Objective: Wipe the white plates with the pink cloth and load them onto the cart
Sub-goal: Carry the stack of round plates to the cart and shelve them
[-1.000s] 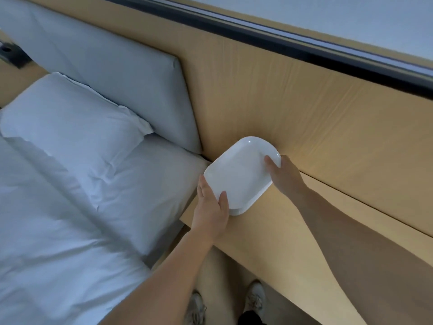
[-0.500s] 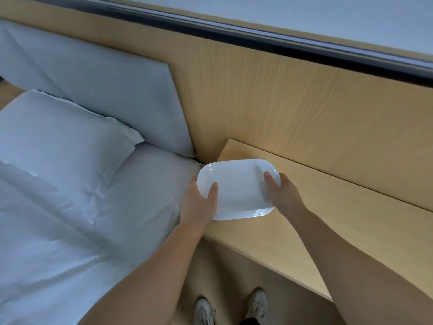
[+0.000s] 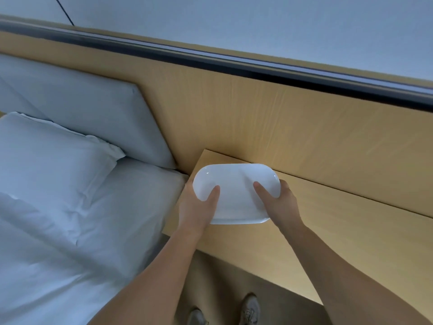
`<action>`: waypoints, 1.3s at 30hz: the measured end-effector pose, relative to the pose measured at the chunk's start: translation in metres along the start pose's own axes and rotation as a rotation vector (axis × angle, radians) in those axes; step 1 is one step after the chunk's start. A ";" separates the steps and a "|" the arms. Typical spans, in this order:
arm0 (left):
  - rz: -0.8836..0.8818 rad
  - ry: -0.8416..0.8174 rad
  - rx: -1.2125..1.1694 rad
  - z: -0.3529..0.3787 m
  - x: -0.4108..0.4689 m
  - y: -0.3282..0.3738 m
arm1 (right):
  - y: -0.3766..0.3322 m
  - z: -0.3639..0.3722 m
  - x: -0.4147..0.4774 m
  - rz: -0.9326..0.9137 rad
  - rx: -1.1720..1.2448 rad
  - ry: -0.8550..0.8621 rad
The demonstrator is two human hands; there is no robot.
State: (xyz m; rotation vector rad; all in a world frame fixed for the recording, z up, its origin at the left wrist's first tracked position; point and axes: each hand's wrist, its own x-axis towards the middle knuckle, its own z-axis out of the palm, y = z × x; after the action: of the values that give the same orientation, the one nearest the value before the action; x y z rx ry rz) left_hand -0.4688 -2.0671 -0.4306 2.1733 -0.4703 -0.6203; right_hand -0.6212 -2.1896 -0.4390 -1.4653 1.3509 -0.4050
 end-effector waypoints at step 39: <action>1.155 -1.507 0.175 -0.021 -0.563 -0.070 | 0.193 -0.033 -0.730 0.522 0.446 1.730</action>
State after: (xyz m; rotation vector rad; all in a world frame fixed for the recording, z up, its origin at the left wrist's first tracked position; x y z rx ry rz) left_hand -0.9040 -1.7194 -0.3204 0.7914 -2.3061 -1.3723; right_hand -0.9697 -1.5320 -0.3054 -0.0348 2.5438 -1.6700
